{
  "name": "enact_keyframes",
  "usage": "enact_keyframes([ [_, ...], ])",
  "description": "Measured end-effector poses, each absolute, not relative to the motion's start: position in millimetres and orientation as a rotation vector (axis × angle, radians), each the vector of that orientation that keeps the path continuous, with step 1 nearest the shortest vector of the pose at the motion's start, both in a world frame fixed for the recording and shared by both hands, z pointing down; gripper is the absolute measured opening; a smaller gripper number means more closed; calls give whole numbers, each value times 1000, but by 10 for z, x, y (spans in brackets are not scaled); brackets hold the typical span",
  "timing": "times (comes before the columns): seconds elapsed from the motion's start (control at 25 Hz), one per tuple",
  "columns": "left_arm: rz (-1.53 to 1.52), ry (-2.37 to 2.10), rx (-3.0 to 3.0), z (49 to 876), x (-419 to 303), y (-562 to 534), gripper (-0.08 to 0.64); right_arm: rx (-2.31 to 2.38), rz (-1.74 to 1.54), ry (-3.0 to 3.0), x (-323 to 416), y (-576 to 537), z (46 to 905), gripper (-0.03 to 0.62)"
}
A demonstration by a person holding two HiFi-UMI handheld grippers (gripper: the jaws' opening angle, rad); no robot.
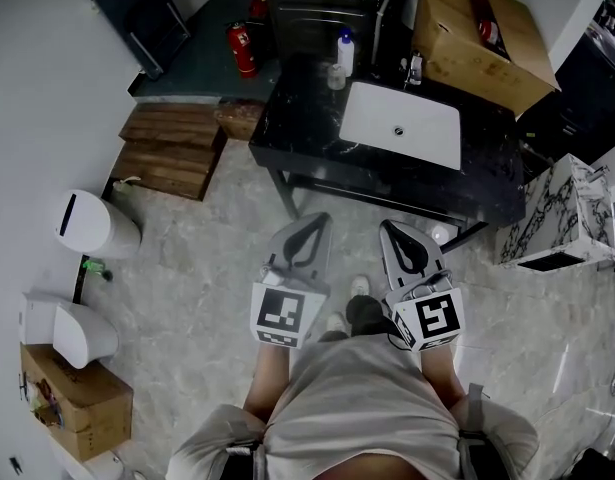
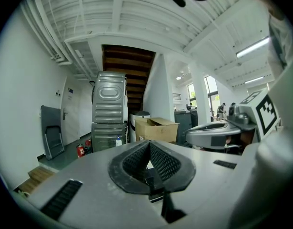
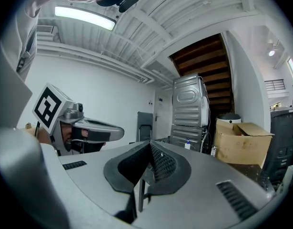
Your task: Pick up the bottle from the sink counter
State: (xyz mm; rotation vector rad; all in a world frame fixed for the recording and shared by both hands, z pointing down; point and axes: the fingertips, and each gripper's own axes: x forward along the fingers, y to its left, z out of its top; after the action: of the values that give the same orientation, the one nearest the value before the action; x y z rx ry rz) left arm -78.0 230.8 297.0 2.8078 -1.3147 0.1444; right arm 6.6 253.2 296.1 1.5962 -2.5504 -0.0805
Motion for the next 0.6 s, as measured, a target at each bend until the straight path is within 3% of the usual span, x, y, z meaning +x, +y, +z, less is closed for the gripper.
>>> enact_keyframes([
  [0.6,180,-1373,2778,3050,-560,1794,2,1543,-48,-2594,300,1975,3075,-5],
])
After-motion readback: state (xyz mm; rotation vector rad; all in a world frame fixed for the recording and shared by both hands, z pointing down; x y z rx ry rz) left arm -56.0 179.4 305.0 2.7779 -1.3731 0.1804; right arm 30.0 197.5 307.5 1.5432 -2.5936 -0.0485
